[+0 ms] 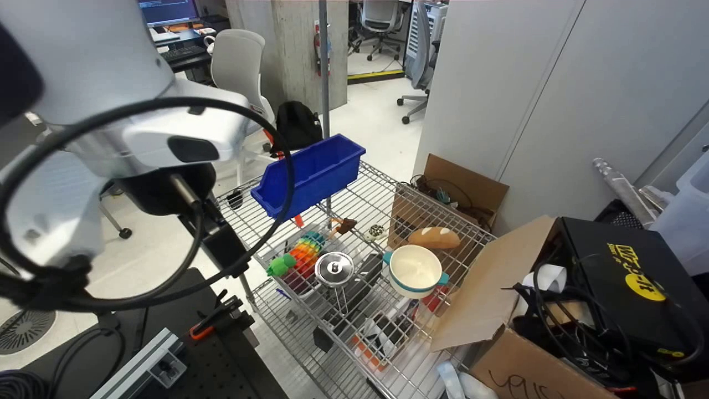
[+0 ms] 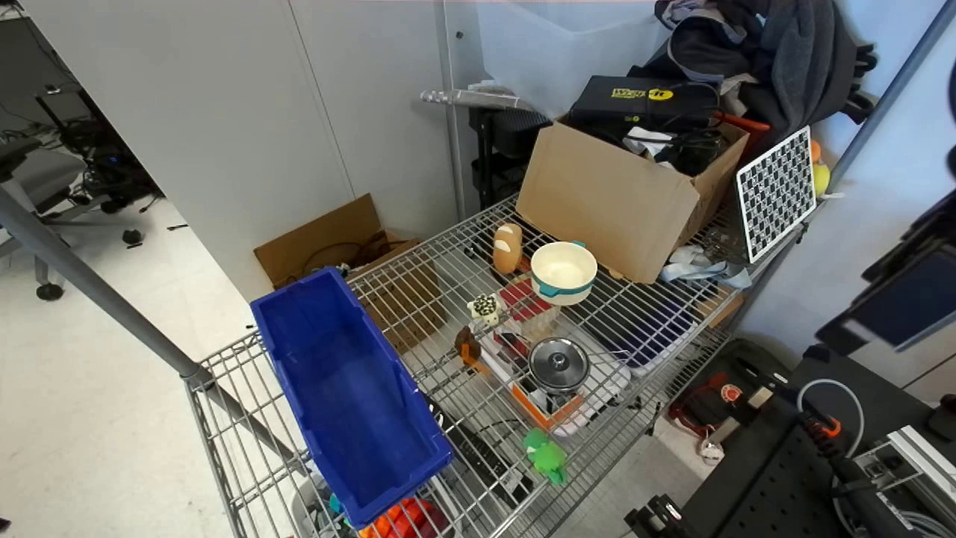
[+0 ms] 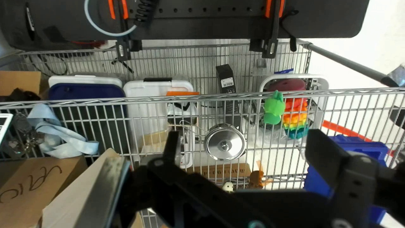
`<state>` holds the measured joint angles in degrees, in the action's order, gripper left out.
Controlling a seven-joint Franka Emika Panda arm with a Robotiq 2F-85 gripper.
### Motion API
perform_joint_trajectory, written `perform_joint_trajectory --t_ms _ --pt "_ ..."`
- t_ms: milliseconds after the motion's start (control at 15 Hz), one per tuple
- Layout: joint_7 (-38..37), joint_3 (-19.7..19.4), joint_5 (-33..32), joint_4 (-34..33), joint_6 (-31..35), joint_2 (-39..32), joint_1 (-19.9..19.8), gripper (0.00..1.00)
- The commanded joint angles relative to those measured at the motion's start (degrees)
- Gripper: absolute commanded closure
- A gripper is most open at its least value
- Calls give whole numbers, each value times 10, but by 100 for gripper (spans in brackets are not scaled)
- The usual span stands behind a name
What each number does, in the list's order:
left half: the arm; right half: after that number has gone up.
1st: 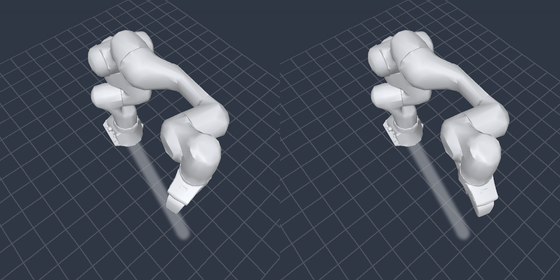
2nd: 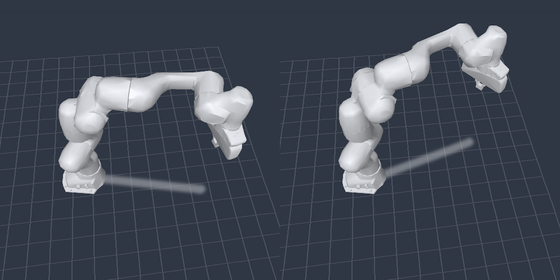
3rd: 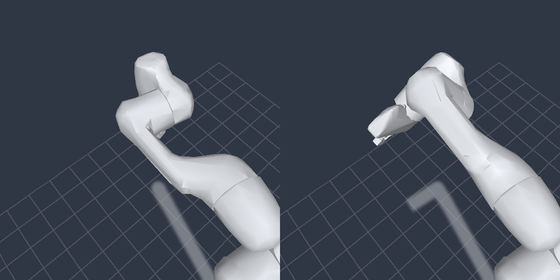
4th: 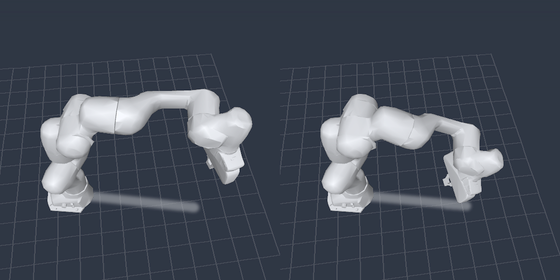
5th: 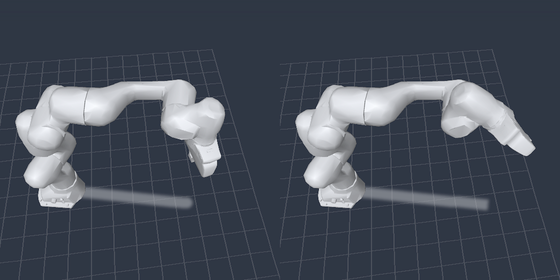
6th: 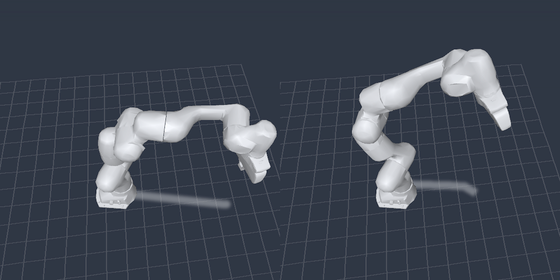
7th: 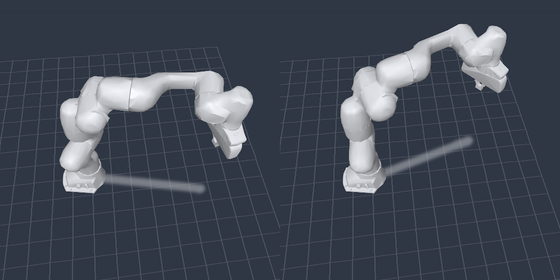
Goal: Move the green object to the right
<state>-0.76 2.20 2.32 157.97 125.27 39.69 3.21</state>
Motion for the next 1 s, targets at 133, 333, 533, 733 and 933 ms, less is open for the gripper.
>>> perform_joint_trajectory --t_ms 133,333,533,733,933 --pt "-32 30 48 -59 118 -220 40 0" --pt "-50 49 48 -96 185 -330 53 0" --pt "-69 64 50 -155 221 -443 61 0" --pt "-72 73 46 -227 261 -554 70 0" --pt "-96 58 10 -292 275 -644 86 0"
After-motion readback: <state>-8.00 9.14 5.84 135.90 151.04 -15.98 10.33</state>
